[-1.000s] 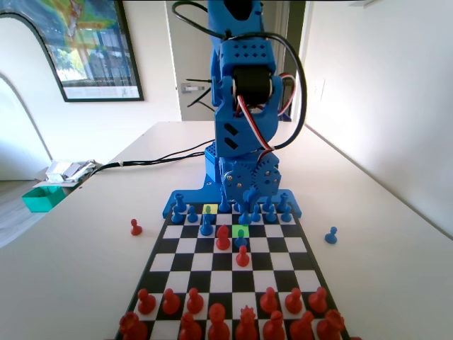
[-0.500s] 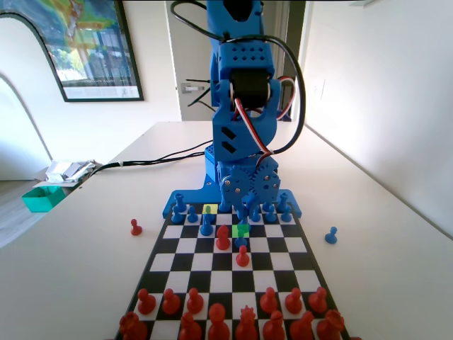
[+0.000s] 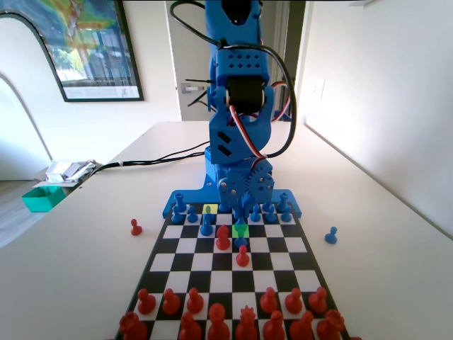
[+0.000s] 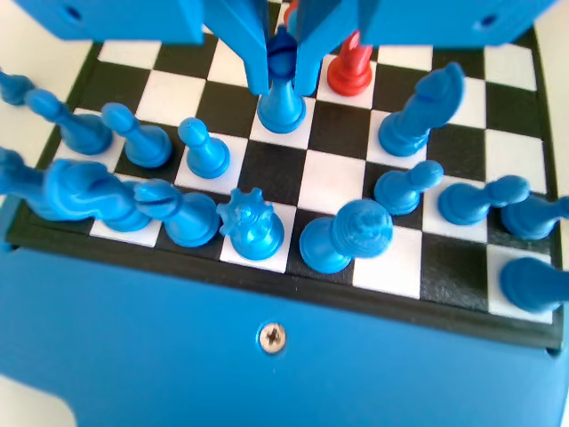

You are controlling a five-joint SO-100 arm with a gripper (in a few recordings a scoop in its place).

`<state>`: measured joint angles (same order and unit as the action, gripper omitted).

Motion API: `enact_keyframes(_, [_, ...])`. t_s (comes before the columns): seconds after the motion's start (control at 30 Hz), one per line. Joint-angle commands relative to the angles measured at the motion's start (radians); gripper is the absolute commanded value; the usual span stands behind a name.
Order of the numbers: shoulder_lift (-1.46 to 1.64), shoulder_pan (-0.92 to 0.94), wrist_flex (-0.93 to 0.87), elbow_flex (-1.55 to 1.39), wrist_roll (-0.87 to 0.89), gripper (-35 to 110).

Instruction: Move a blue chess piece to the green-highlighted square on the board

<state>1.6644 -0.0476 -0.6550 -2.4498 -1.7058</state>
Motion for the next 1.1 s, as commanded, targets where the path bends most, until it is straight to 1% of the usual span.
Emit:
enact_keyframes(0.0, [0.017, -0.017, -0.003, -0.005, -0.021, 2])
enact_keyframes(0.2, [0.017, -0.014, 0.02, -0.017, -0.023, 6])
enact_keyframes(0.6, [0.026, 0.0, 0.011, 0.005, -0.023, 9])
enact_keyframes(0.9, [0.087, 0.018, -0.155, 0.133, -0.037, 12])
enact_keyframes(1.07, [0.141, 0.026, -0.262, 0.236, -0.023, 8])
